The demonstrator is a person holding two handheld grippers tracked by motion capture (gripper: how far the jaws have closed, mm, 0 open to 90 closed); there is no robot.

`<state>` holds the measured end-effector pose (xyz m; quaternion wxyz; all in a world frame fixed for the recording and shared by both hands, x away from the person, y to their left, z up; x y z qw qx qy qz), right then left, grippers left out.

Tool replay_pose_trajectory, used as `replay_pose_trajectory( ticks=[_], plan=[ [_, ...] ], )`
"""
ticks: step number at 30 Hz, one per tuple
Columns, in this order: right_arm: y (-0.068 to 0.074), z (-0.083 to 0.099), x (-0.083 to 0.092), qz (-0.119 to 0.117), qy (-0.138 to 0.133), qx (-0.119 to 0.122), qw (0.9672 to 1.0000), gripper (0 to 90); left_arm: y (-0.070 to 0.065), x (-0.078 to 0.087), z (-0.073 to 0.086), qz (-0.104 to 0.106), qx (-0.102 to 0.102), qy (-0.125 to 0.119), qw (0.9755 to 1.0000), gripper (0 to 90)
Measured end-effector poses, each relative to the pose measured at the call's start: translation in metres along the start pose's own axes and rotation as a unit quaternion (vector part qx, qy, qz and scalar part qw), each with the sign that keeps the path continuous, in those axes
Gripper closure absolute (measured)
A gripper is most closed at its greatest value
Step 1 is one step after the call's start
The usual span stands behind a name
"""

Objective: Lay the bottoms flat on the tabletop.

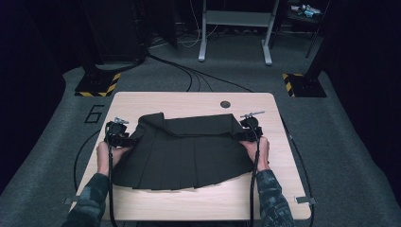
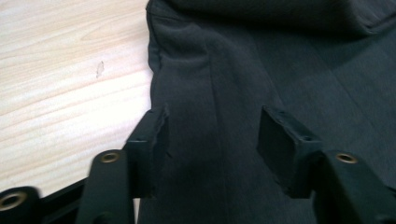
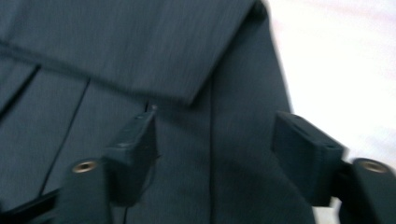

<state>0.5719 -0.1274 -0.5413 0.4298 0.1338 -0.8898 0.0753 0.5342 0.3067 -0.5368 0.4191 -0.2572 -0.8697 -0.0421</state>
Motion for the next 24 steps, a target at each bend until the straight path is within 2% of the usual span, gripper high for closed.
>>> replay_pose_trajectory(
  ticks=[2, 4, 5, 8, 10, 11, 13, 15, 17, 23, 24],
  plan=[
    [0.001, 0.01, -0.003, -0.006, 0.009, 0.002, 0.9999, 17.7, -0.003, 0.0, 0.004, 0.011, 0.007, 0.002, 0.9999, 34.8],
    [0.001, 0.02, -0.007, -0.007, 0.017, 0.005, 0.9998, 13.3, -0.003, 0.0, 0.01, 0.002, 0.001, 0.007, 1.0, 31.3],
    [0.001, 0.025, -0.009, -0.009, 0.021, 0.008, 0.9997, 11.4, -0.004, -0.002, 0.014, 0.007, 0.005, 0.014, 0.9999, 28.6],
    [0.001, 0.037, -0.016, -0.003, 0.035, 0.016, 0.9992, 2.2, -0.002, -0.008, 0.029, 0.001, 0.011, 0.032, 0.9994, 21.4],
    [0.0, 0.044, -0.02, 0.006, 0.041, 0.022, 0.9989, 0.0, -0.002, -0.012, 0.037, 0.013, 0.028, 0.041, 0.9987, 16.2],
    [0.001, 0.046, -0.02, 0.011, 0.039, 0.027, 0.9988, 0.0, -0.001, -0.014, 0.041, 0.005, 0.024, 0.039, 0.9989, 15.8],
    [0.002, 0.048, -0.021, 0.027, 0.033, 0.04, 0.9983, 0.0, -0.002, -0.018, 0.05, 0.007, 0.025, 0.049, 0.9985, 14.1],
    [0.003, 0.049, -0.021, 0.025, 0.028, 0.039, 0.9985, 0.0, -0.002, -0.017, 0.053, -0.01, 0.008, 0.04, 0.9991, 13.5],
    [0.003, 0.05, -0.02, 0.027, 0.02, 0.04, 0.9986, 0.0, -0.004, -0.017, 0.055, -0.015, -0.001, 0.038, 0.9992, 13.0],
    [0.003, 0.055, -0.017, 0.027, 0.009, 0.036, 0.999, 0.1, -0.005, -0.015, 0.059, -0.017, 0.001, 0.015, 0.9997, 13.1],
    [0.002, 0.056, -0.016, 0.029, 0.004, 0.039, 0.9988, 0.1, -0.005, -0.014, 0.06, -0.018, -0.002, 0.019, 0.9997, 13.1]
  ],
)
Point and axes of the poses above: each handheld gripper's, and its own axes: x roughly backward along the jaws, z roughly out of its underside, y roughly to its left, the point moved 9 cm from there along -x, roughly forward along the jaws, and after that the axes turned 9 degrees about z, right-handed, at the moved point
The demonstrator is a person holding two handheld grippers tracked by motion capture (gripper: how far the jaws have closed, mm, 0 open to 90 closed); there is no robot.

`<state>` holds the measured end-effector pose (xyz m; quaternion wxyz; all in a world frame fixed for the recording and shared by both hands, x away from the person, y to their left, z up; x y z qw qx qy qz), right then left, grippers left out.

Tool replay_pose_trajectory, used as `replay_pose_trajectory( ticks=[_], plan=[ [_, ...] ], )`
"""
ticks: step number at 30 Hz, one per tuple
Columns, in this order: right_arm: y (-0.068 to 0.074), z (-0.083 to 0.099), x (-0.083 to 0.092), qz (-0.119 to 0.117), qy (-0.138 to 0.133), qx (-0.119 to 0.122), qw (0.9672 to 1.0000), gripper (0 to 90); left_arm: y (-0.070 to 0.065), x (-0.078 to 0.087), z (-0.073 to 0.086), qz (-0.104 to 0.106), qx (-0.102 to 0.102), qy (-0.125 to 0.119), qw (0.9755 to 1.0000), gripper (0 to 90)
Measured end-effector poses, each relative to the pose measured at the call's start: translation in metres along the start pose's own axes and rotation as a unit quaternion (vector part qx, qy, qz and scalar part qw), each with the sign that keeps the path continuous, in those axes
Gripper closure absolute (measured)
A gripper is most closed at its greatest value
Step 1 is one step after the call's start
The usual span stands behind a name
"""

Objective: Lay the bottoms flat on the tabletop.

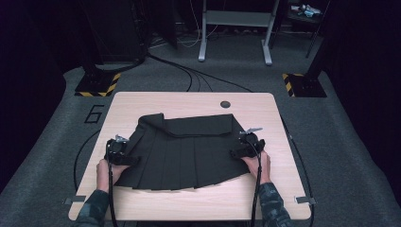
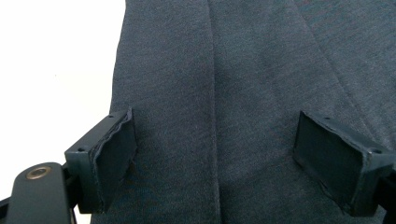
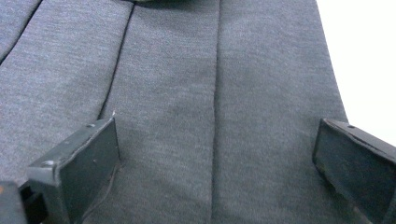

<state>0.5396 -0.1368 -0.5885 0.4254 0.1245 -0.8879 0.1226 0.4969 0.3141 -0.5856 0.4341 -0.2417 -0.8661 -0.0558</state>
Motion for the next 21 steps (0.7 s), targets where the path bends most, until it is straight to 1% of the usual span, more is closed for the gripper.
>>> replay_pose_trajectory(
  ticks=[2, 5, 6, 8, 9, 10, 11, 12, 14, 18, 19, 20, 21],
  plan=[
    [0.001, 0.002, 0.002, 0.001, -0.002, -0.005, 1.0, 0.2, -0.001, 0.001, 0.001, -0.002, 0.003, -0.005, 1.0, 13.1],
    [0.001, 0.006, 0.005, 0.0, -0.005, -0.006, 1.0, 0.6, -0.002, 0.002, 0.003, -0.004, 0.001, -0.012, 0.9999, 13.1],
    [0.0, 0.007, 0.005, 0.0, -0.011, -0.003, 0.9999, 0.9, -0.003, 0.002, 0.004, -0.002, 0.001, -0.014, 0.9999, 13.1],
    [0.001, 0.01, 0.008, 0.003, -0.013, -0.01, 0.9999, 1.0, -0.004, 0.003, 0.006, -0.001, 0.0, -0.016, 0.9999, 13.1],
    [0.001, 0.011, 0.008, 0.001, -0.015, -0.005, 0.9999, 1.0, -0.005, 0.004, 0.007, -0.002, -0.001, -0.015, 0.9999, 13.1],
    [0.001, 0.014, 0.01, 0.002, -0.014, -0.009, 0.9999, 1.2, -0.006, 0.004, 0.008, 0.0, -0.002, -0.014, 0.9999, 13.1],
    [0.001, 0.014, 0.011, 0.001, -0.015, -0.006, 0.9999, 1.4, -0.006, 0.005, 0.008, 0.0, -0.002, -0.014, 0.9999, 13.1],
    [0.002, 0.015, 0.012, 0.002, -0.016, -0.009, 0.9998, 1.6, -0.007, 0.005, 0.009, 0.001, -0.003, -0.014, 0.9999, 13.1],
    [0.002, 0.018, 0.014, 0.004, -0.02, -0.009, 0.9998, 2.0, -0.009, 0.006, 0.011, 0.002, -0.005, -0.022, 0.9997, 13.1],
    [0.003, 0.025, 0.02, 0.003, -0.025, -0.009, 0.9997, 2.2, -0.012, 0.009, 0.016, 0.002, -0.01, -0.026, 0.9996, 13.1],
    [0.004, 0.027, 0.021, 0.003, -0.025, -0.009, 0.9996, 2.2, -0.013, 0.009, 0.016, 0.005, -0.01, -0.027, 0.9996, 13.2],
    [0.004, 0.028, 0.022, 0.002, -0.025, -0.009, 0.9996, 2.3, -0.013, 0.011, 0.018, 0.004, -0.013, -0.024, 0.9996, 13.1],
    [0.005, 0.03, 0.024, 0.001, -0.025, -0.009, 0.9996, 2.4, -0.015, 0.01, 0.019, 0.007, -0.011, -0.028, 0.9995, 13.1]
  ],
)
Point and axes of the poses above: each handheld gripper's, and its own axes: x roughly backward along the jaws, z roughly out of its underside, y roughly to its left, the point moved 9 cm from there along -x, roughly forward along the jaws, and after that the axes turned 9 degrees about z, right-handed, at the moved point
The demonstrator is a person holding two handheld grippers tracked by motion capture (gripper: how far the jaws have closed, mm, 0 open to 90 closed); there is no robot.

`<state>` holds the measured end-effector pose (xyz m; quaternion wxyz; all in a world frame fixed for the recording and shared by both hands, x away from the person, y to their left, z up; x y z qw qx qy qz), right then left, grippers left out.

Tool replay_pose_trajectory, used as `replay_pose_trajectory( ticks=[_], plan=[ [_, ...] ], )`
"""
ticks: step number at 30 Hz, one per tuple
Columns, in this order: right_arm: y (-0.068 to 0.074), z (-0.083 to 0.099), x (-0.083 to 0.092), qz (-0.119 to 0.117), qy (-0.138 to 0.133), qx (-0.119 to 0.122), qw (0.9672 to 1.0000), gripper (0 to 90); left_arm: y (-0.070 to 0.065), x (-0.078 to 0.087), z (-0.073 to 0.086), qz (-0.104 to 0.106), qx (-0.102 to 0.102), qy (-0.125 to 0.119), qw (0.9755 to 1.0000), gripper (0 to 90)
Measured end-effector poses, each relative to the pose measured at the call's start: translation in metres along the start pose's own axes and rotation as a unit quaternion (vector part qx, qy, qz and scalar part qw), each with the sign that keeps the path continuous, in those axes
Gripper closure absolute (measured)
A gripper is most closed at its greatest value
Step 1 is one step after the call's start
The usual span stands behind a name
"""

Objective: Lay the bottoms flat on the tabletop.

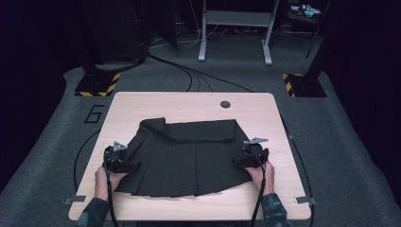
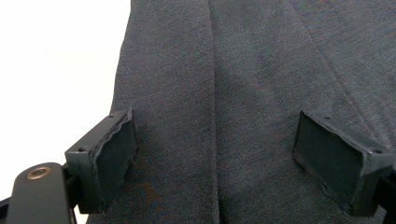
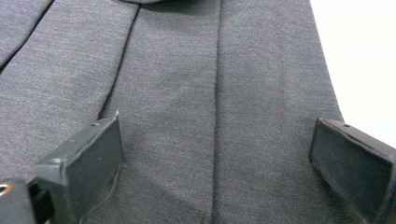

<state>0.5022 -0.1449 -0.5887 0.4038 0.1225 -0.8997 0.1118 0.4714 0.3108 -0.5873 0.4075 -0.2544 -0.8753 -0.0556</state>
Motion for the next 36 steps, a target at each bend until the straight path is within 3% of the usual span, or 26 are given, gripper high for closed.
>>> replay_pose_trajectory(
  ticks=[20, 23, 24, 29, 36],
  plan=[
    [0.008, 0.032, 0.028, -0.003, -0.014, -0.002, 0.9999, 3.6, -0.009, 0.009, 0.012, 0.008, -0.017, -0.011, 0.9998, 13.5],
    [0.008, 0.032, 0.028, -0.005, -0.007, 0.003, 1.0, 3.6, -0.009, 0.009, 0.012, 0.011, -0.015, 0.003, 0.9998, 13.5],
    [0.008, 0.031, 0.028, -0.009, -0.003, 0.008, 0.9999, 3.5, -0.01, 0.01, 0.011, 0.013, -0.012, 0.019, 0.9997, 13.4],
    [0.008, 0.026, 0.029, -0.021, 0.011, 0.027, 0.9994, 2.7, -0.014, 0.014, -0.002, 0.023, 0.006, 0.012, 0.9996, 13.9],
    [0.004, -0.009, 0.043, -0.019, -0.028, 0.024, 0.9991, 7.3, -0.026, 0.02, -0.047, 0.015, -0.014, -0.008, 0.9998, 14.0]
  ],
)
Point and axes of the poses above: each handheld gripper's, and its own axes: x roughly backward along the jaws, z roughly out of its underside, y roughly to its left, the point moved 9 cm from there along -x, roughly forward along the jaws, and after that the axes turned 9 degrees about z, right-handed, at the moved point
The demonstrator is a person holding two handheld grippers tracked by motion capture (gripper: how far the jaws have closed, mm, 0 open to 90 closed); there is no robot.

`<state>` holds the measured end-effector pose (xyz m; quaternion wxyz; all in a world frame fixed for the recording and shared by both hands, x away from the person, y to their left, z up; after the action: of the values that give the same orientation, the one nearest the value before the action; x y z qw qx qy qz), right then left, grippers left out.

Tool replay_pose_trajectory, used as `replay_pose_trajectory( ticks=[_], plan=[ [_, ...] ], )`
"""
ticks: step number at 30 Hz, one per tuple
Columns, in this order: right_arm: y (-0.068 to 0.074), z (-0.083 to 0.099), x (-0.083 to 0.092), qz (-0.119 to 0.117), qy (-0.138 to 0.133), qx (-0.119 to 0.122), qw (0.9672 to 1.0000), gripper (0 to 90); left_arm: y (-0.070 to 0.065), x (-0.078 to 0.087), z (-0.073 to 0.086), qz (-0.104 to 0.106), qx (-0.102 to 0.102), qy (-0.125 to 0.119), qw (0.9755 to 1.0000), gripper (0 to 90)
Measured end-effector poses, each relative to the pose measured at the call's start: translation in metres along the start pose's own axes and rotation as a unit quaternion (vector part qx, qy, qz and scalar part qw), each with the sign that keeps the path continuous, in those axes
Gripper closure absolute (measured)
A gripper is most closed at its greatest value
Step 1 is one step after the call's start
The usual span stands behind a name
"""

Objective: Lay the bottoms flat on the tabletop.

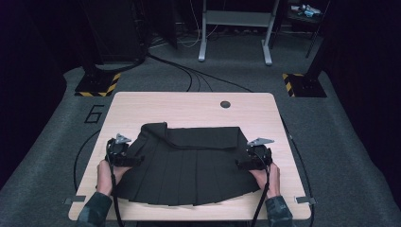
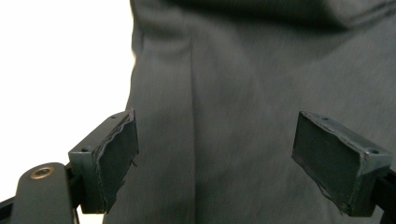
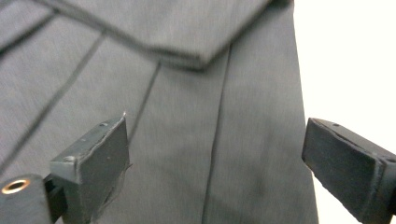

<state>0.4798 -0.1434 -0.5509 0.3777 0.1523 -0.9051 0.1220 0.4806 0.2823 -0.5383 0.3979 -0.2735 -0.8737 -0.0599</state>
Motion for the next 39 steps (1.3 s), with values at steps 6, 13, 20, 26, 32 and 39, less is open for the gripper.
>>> replay_pose_trajectory(
  ticks=[6, 13, 20, 26, 32, 39],
  plan=[
    [0.005, -0.031, -0.006, 0.0, -0.013, 0.004, 0.9999, 11.9, -0.019, -0.01, -0.05, 0.016, -0.012, -0.02, 0.9996, 13.4],
    [0.013, -0.047, -0.032, 0.003, 0.006, 0.005, 1.0, 17.0, -0.027, -0.045, -0.094, -0.003, -0.024, -0.004, 0.9997, 12.9],
    [0.011, -0.044, -0.045, 0.01, 0.022, -0.002, 0.9997, 26.2, -0.018, -0.078, -0.097, -0.037, -0.02, 0.031, 0.9987, 14.9],
    [0.009, -0.043, -0.047, 0.012, 0.021, -0.008, 0.9997, 39.9, -0.009, -0.084, -0.083, 0.002, 0.036, 0.026, 0.999, 32.3],
    [0.01, -0.04, -0.049, 0.006, 0.029, -0.013, 0.9995, 56.2, -0.012, -0.076, -0.07, 0.033, 0.057, 0.012, 0.9977, 56.4],
    [0.015, -0.034, -0.052, 0.016, 0.031, -0.01, 0.9993, 78.3, -0.02, -0.083, -0.051, 0.045, 0.042, 0.015, 0.998, 80.9]
  ],
)
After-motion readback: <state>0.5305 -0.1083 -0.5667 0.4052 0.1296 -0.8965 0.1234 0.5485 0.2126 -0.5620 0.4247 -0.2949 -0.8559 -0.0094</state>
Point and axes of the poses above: each handheld gripper's, and its own axes: x roughly backward along the jaws, z roughly out of its underside, y roughly to its left, the point moved 9 cm from there along -x, roughly forward along the jaws, and after that the axes turned 9 degrees about z, right-handed, at the moved point
